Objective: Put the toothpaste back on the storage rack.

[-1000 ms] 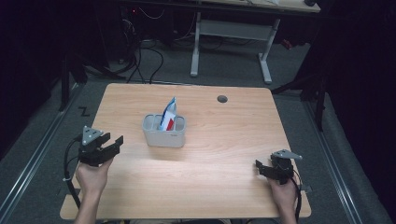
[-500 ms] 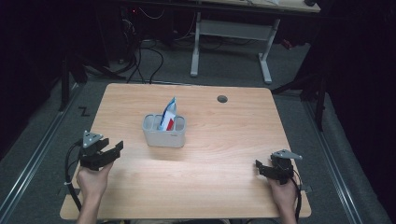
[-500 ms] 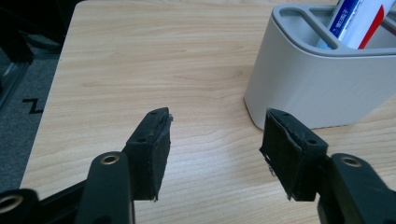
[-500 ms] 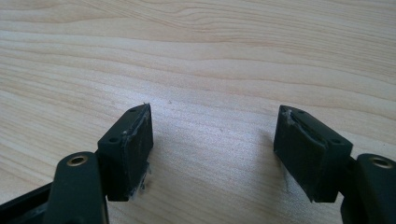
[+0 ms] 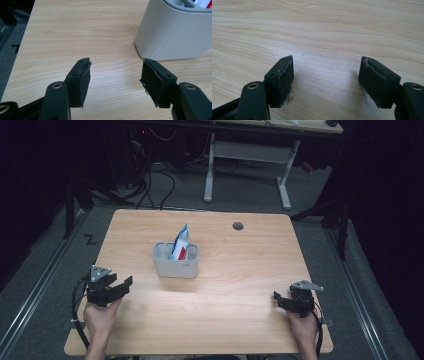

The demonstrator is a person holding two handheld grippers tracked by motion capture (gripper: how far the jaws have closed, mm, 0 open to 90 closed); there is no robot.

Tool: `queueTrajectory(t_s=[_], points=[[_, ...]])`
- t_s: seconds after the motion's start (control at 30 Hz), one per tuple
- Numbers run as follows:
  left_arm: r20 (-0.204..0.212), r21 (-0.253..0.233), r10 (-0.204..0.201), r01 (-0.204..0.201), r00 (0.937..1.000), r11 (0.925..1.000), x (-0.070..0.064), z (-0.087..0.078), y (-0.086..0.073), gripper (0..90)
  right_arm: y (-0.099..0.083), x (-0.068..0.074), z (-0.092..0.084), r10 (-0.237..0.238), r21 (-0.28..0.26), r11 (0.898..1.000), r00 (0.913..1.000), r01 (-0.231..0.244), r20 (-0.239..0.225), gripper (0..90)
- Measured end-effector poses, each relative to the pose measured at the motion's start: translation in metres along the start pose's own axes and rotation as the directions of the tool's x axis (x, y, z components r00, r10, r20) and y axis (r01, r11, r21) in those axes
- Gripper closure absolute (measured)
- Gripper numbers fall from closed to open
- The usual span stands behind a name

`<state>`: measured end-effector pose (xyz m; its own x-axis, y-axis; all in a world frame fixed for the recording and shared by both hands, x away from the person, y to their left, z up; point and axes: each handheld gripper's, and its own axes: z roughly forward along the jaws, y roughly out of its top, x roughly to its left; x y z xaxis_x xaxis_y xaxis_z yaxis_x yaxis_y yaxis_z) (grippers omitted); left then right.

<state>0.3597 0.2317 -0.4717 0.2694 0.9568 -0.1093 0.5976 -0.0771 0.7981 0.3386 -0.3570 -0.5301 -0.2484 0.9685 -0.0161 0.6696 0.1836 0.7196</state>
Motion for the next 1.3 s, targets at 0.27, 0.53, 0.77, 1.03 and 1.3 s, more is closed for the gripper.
queueTrajectory(t_s=[0.27, 0.53, 0.77, 1.03, 1.3], points=[[-0.005, 0.017, -0.005, 0.006, 1.0, 0.9998, 0.001, 0.003, -0.008, 40.3, 0.0, 0.0, 0.0, 0.0, 0.0, 1.0, 1.0, 0.0, 0.0, 28.4], [-0.007, 0.032, -0.011, 0.011, 0.9999, 0.9994, 0.002, 0.007, -0.013, 40.0, 0.0, 0.0, 0.0, 0.0, 0.0, 1.0, 1.0, 0.0, 0.0, 28.4], [-0.01, 0.049, -0.015, 0.015, 0.9998, 0.9987, 0.002, 0.013, -0.019, 39.7, 0.0, 0.0, 0.0, 0.0, 0.0, 1.0, 1.0, 0.0, 0.0, 28.4], [-0.015, 0.07, -0.019, 0.02, 0.9997, 0.9974, 0.003, 0.018, -0.023, 39.7, 0.0, 0.0, 0.0, 0.0, 0.0, 1.0, 1.0, 0.0, 0.0, 28.4], [-0.023, 0.095, -0.019, 0.021, 0.9996, 0.9953, 0.004, 0.025, -0.028, 39.7, 0.0, 0.0, 0.0, 0.0, 0.0, 1.0, 1.0, 0.0, 0.0, 28.4]])
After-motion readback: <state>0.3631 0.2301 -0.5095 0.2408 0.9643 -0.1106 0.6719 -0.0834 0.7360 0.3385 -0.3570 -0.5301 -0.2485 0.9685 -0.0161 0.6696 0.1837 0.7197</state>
